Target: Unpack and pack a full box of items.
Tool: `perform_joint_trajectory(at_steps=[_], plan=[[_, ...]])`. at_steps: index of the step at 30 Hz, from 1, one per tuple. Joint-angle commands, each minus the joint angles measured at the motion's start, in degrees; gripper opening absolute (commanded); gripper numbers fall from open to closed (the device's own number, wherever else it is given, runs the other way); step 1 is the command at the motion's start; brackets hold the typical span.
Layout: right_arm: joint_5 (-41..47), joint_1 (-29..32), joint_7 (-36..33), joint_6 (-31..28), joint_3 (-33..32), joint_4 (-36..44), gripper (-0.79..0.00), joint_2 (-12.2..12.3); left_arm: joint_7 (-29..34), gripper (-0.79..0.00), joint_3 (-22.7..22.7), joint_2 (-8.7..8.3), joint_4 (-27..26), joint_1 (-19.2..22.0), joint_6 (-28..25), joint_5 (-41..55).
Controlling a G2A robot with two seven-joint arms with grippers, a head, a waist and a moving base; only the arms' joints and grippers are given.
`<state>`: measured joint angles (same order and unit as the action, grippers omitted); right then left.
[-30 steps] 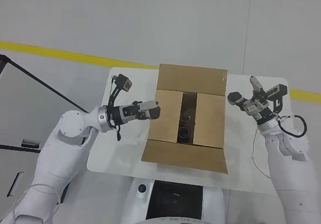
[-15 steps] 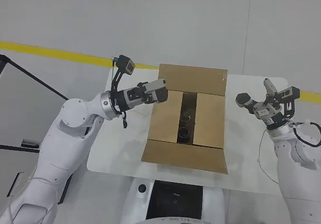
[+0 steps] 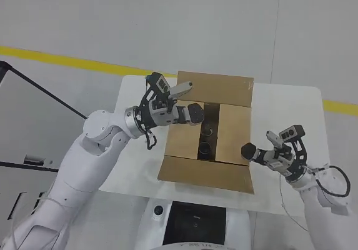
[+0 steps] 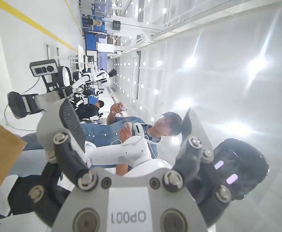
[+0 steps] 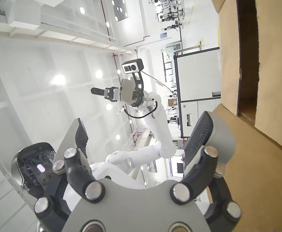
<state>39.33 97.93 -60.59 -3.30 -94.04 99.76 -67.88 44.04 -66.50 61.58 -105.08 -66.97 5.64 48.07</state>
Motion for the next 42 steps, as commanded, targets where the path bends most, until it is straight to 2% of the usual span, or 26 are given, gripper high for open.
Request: perform_joint_trajectory(at_steps=[1,5,7,8,16,21,28,36,42], plan=[[-0.2,-0.1,0.1,0.1,0.2,0.2,0.0,0.0,0.0,0.0,0.0,0.0,0.0,0.0,0.0,0.0],[-9.7,-1.0,-0.8,-1.1,5.5,4.0,0.0,0.1,-0.2,0.0,-0.2,0.06,-0.3,-0.3,-0.6,0.7],[-13.2,0.4,-2.8,-1.8,5.9,4.3,0.0,0.5,0.1,0.0,-1.3,0.47,-0.5,-2.2,-2.4,10.5],[-15.0,1.4,-3.1,-2.4,5.8,4.2,0.0,0.6,0.4,0.0,-2.1,0.46,-0.7,-2.6,-2.9,11.2],[-22.5,10.0,-4.0,-9.4,5.4,8.4,0.0,1.4,1.1,0.0,-3.8,0.3,-1.0,-3.5,-2.8,10.4],[-31.1,12.0,1.1,-16.5,5.8,9.5,0.0,1.6,1.1,0.0,-3.8,0.3,-1.0,-3.5,-2.8,10.4],[-43.0,10.1,10.1,-21.2,8.7,5.0,0.0,1.6,1.1,0.0,-3.8,0.3,-1.0,-3.5,-2.8,10.4],[-53.8,6.9,17.6,-23.4,12.8,0.9,0.0,1.4,1.1,0.0,-3.8,0.3,-1.0,-3.5,-2.8,10.4],[-56.6,6.1,20.2,-24.1,14.6,-0.4,0.0,1.5,1.1,0.0,-3.8,0.3,-1.0,-3.5,-2.8,10.4]])
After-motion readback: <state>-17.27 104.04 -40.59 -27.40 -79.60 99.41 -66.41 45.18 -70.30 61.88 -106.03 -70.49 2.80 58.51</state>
